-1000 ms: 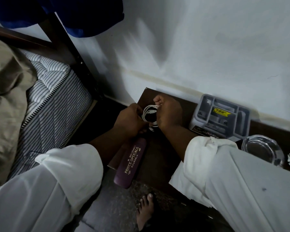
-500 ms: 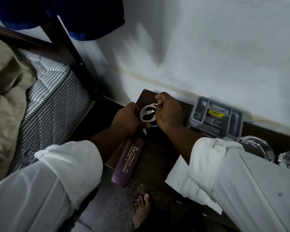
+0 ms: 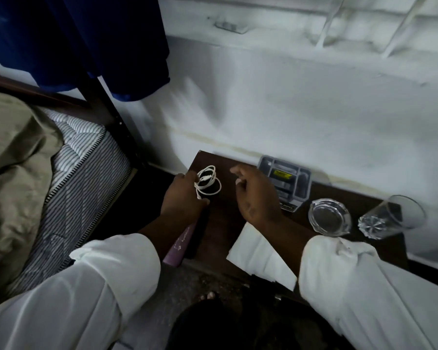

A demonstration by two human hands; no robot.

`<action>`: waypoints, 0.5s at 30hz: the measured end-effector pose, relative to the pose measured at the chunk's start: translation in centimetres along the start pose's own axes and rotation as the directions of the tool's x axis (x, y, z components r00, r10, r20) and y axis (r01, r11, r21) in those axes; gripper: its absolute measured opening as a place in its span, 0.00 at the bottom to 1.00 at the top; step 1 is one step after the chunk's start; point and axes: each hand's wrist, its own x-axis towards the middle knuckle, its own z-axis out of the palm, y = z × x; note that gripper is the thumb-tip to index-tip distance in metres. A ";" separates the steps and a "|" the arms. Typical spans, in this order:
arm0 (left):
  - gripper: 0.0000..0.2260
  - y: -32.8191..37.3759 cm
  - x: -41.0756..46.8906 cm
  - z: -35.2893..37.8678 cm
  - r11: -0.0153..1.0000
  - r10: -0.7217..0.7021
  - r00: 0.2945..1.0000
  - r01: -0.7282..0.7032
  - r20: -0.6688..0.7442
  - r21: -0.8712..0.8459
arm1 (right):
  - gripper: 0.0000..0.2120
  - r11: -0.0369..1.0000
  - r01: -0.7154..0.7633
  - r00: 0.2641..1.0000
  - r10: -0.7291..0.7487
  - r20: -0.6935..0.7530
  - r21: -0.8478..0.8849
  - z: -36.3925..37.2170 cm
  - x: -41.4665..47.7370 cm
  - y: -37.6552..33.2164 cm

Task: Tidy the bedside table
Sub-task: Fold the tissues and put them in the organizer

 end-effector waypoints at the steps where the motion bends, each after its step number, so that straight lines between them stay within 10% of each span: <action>1: 0.19 0.7 -1.0 0.3 1.000 0.015 0.999 -0.016 -0.035 -0.018 | 0.16 1.000 -0.009 1.000 0.009 0.001 0.010 -1.1 -1.1 0.4; 8: 0.18 6.1 -6.8 5.1 0.997 -0.037 0.909 0.059 0.415 -0.040 | 0.10 0.954 -0.299 0.951 0.298 -0.077 0.003 -6.9 -10.2 5.6; 15: 0.28 8.2 -10.3 7.4 0.994 -0.093 0.965 0.076 0.243 0.080 | 0.07 0.816 -0.559 0.807 0.576 -0.127 0.149 -7.9 -17.4 9.9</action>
